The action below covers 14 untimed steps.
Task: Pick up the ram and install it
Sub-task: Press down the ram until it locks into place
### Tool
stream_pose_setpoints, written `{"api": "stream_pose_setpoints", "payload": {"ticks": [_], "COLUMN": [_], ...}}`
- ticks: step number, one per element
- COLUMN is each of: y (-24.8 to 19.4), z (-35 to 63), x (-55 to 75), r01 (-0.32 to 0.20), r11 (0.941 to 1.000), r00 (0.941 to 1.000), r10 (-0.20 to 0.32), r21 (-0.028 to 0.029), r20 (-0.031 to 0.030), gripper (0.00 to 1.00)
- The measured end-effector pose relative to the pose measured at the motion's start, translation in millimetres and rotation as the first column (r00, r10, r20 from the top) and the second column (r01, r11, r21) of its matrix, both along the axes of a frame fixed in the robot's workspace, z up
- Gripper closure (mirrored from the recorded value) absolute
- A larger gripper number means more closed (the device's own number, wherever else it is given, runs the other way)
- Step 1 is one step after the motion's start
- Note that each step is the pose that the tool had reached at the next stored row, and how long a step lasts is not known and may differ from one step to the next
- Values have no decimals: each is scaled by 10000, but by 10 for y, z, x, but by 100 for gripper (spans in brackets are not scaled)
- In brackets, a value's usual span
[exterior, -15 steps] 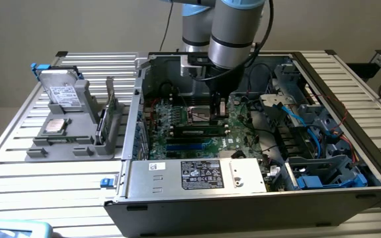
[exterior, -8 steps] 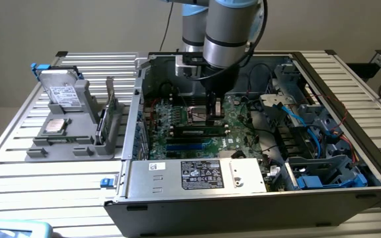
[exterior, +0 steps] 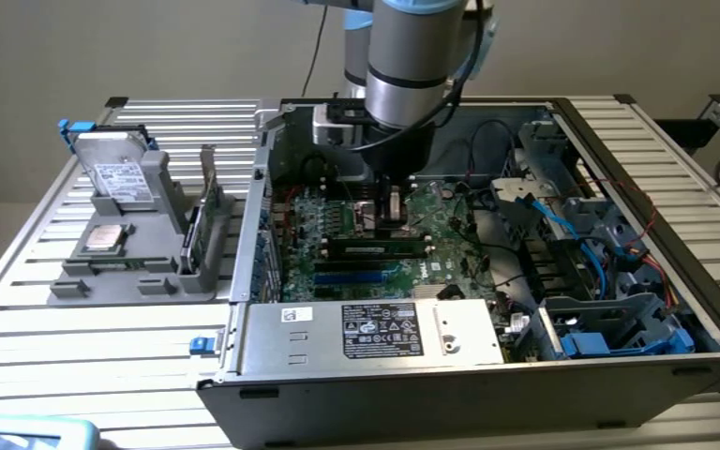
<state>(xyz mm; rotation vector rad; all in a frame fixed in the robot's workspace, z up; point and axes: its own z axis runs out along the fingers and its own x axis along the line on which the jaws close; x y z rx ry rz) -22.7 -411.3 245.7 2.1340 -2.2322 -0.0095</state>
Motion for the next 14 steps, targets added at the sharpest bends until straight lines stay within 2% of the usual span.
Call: {"api": "stream_pose_setpoints", "payload": {"ticks": [8, 14], "y": [36, 43], "z": [-35, -88], "x": [-121, -151], "r01": [0, 1], "r11": [10000, 10000], "r00": [10000, 10000], "r10": [0, -1], "r21": [-75, -78], "r20": [5, 5], "gripper": [89, 89]}}
